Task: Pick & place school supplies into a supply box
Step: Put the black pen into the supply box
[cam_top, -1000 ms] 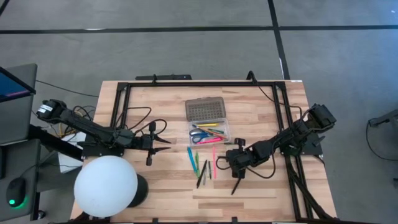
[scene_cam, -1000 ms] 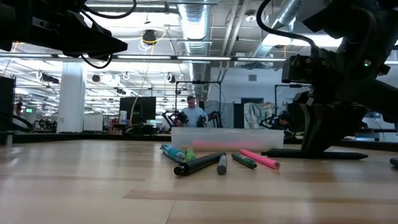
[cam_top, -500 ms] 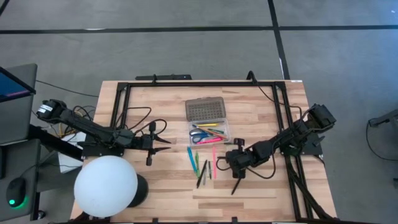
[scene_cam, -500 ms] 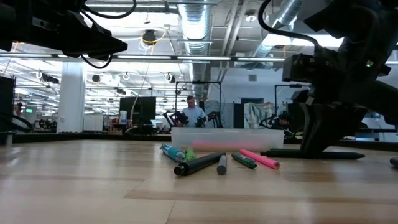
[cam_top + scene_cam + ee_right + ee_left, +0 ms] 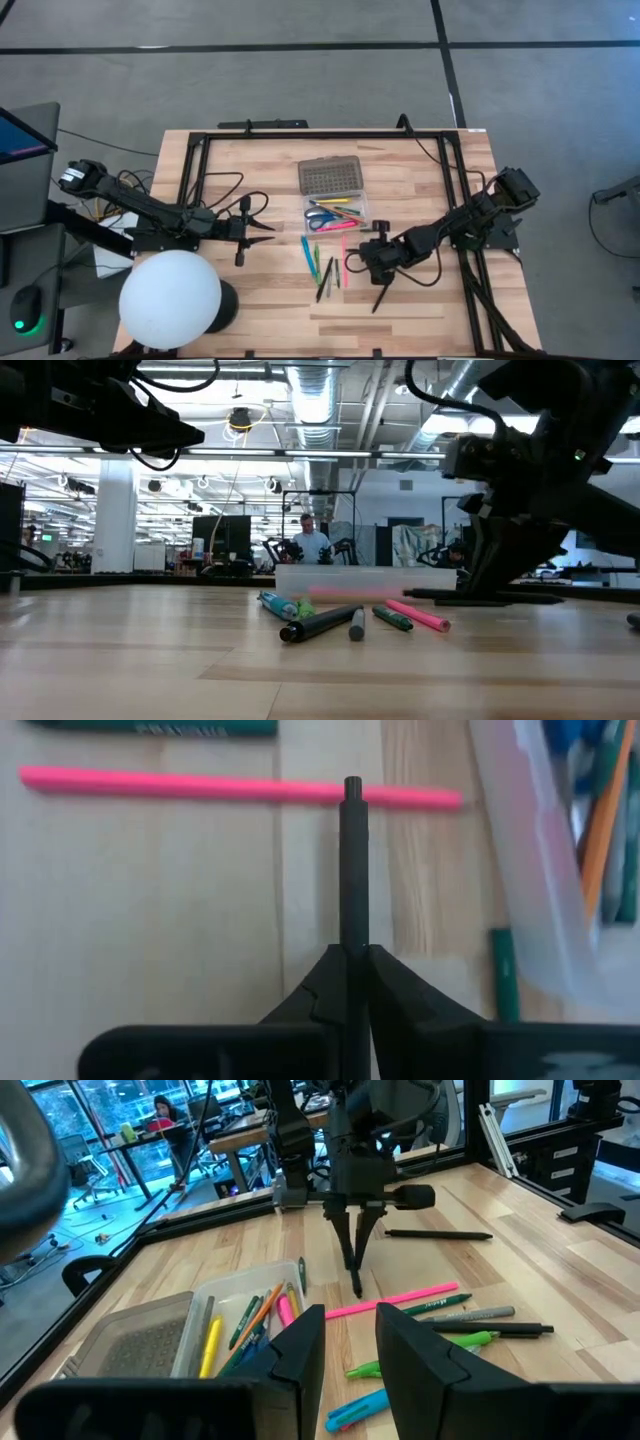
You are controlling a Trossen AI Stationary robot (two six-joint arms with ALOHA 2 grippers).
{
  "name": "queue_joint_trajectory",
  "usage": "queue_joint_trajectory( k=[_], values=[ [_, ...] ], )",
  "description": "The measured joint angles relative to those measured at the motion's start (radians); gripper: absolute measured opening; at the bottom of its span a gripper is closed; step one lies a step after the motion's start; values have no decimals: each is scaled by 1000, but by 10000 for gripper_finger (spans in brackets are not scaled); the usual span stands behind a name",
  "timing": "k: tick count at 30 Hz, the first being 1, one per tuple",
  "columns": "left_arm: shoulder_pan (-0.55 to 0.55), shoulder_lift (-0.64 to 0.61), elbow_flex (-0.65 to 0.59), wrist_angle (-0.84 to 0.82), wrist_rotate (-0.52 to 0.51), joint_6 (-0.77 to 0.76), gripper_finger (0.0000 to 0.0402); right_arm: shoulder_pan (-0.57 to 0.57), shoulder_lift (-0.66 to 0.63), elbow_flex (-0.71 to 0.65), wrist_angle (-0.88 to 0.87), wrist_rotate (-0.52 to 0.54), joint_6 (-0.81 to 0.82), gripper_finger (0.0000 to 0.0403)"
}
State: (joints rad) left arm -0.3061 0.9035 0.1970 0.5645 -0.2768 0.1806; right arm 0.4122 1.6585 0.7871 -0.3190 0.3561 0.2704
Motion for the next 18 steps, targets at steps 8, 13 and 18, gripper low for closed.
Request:
queue_joint_trajectory(
  k=[8, 13, 18],
  values=[
    [0, 0, 0, 0, 0, -1, 87, -6, 0, 117, -64, 58, -141, 12],
    [0, 0, 0, 0, 0, -1, 87, -47, 0, 212, -102, 122, -245, 11],
    [0, 0, 0, 0, 0, -1, 87, -135, -2, 265, -89, 120, -306, 14]
  ],
)
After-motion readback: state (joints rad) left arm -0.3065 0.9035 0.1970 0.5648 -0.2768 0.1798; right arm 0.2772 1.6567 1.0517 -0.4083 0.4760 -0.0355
